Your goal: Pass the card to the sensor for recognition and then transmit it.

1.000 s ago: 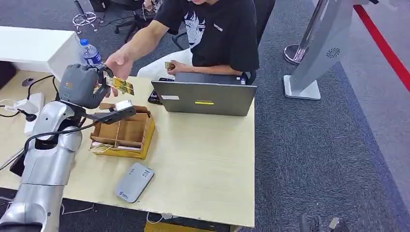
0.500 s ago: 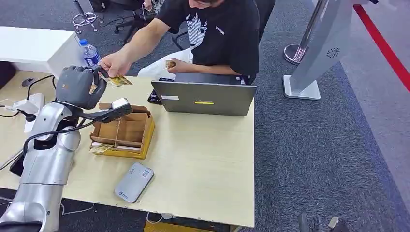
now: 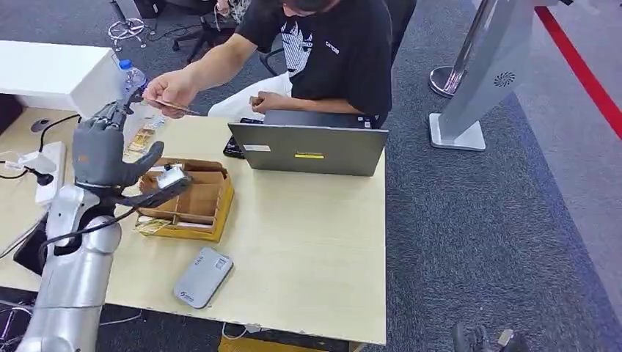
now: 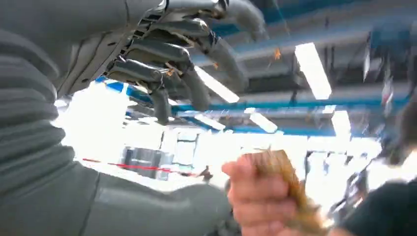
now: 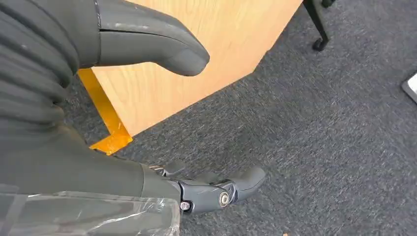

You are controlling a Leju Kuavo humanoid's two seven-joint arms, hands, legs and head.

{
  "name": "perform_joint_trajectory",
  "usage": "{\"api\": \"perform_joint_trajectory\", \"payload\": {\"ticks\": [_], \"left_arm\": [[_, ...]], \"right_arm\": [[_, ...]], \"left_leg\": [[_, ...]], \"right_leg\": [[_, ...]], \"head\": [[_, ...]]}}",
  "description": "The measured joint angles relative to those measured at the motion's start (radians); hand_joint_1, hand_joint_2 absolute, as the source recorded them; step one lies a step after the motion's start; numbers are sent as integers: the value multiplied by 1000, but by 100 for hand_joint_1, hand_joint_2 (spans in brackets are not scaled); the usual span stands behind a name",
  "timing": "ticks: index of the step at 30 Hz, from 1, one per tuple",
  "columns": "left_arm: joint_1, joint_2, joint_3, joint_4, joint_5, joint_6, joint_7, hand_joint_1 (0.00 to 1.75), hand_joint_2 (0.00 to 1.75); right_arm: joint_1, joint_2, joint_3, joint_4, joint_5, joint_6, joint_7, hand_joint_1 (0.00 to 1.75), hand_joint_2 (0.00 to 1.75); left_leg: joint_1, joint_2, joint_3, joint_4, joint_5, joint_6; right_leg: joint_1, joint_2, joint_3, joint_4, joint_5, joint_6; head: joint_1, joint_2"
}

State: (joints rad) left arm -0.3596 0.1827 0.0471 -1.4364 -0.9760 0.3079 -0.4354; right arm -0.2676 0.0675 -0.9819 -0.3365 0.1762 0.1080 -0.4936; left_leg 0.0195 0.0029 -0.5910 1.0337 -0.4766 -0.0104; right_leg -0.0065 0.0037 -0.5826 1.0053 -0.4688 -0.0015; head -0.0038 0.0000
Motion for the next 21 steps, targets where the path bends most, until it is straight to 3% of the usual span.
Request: {"api": "perform_joint_trajectory", "payload": {"ticks": [2,6,9,11,13,15,21], "left_arm": [[52,-32,81,-52,123,-2,-81,0,175],[99,-100,322,-117,401,-65,-228,0,175],[100,-121,543,-108,700,-227,-254,0,175],[91,-106,720,-25,874,-386,-257,0,175],[96,-84,864,51,943,-469,-258,0,175],[95,-75,946,99,951,-488,-260,0,175],[92,-66,1041,158,949,-490,-262,0,175]], "right_arm": [[7,1,0,-6,-8,1,0,0,175],[29,-1,-12,-13,-41,37,13,0,175],[58,-12,-37,-12,-72,64,46,0,175],[81,-23,-59,-1,-87,94,66,0,175],[103,-32,-73,8,-90,106,74,0,175],[113,-40,-83,13,-90,108,75,0,175],[112,-46,-93,23,-89,107,79,0,175]], "left_leg": [[0,0,0,0,0,0],[0,0,0,-1,-1,0],[1,0,0,-2,-1,-1],[1,1,1,-3,-1,-1],[1,3,1,-3,-1,-2],[1,0,0,-3,-1,-2],[1,0,0,-2,-1,-2]], "right_leg": [[0,0,0,0,-1,-1],[0,0,-1,0,-1,-1],[0,-1,-1,0,-2,-1],[0,0,0,0,-2,-1],[0,3,-2,0,-2,-2],[0,0,-2,0,-3,-2],[0,0,-1,0,-3,-2]], "head": [[0,0],[0,0],[0,0],[0,0],[-2,0],[-2,0],[-1,0]]}}
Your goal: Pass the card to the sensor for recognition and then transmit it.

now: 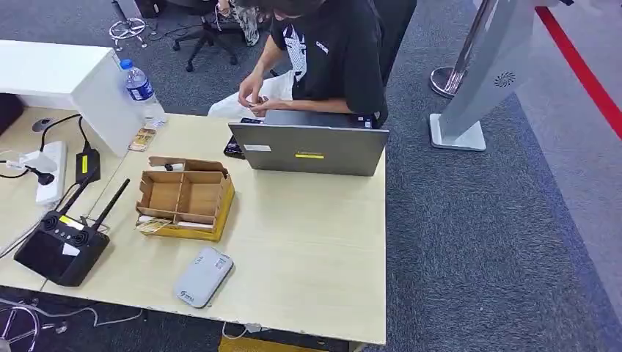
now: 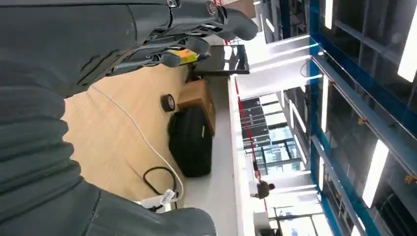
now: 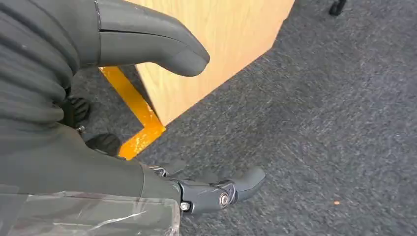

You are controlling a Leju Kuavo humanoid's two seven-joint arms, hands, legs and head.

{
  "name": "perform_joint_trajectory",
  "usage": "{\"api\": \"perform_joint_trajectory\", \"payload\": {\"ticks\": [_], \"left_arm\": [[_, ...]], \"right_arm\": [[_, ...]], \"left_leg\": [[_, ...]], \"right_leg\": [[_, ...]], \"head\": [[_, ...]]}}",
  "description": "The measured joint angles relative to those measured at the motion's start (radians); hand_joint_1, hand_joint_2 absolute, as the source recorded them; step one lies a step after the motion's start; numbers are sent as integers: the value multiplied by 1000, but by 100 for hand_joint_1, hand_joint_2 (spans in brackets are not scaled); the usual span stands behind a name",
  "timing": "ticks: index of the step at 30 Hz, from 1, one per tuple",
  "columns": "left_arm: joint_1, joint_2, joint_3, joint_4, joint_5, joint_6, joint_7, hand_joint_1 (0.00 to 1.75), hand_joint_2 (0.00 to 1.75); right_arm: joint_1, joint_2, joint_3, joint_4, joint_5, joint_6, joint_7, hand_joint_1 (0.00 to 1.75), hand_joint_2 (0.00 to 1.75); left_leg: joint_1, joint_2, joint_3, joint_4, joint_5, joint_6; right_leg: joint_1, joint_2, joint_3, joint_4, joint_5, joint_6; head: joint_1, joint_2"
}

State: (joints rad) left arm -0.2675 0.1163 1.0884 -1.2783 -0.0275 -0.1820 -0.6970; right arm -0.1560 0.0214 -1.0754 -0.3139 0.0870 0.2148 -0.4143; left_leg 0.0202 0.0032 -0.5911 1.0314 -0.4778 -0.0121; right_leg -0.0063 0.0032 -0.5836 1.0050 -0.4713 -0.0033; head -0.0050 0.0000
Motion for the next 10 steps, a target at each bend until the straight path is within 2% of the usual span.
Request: {"api": "perform_joint_trajectory", "payload": {"ticks": [8,10], "left_arm": [[-4,0,36,32,-1,-1,0,0,175],[-9,1,45,47,18,-8,2,0,175]], "right_arm": [[0,-1,-6,8,0,0,0,0,175],[-1,-2,-6,10,21,-24,9,0,175]], "left_leg": [[0,0,0,0,0,0],[0,0,0,0,0,0]], "right_leg": [[0,0,0,0,0,0],[0,0,1,0,0,0]], "head": [[0,0],[1,0]]}}
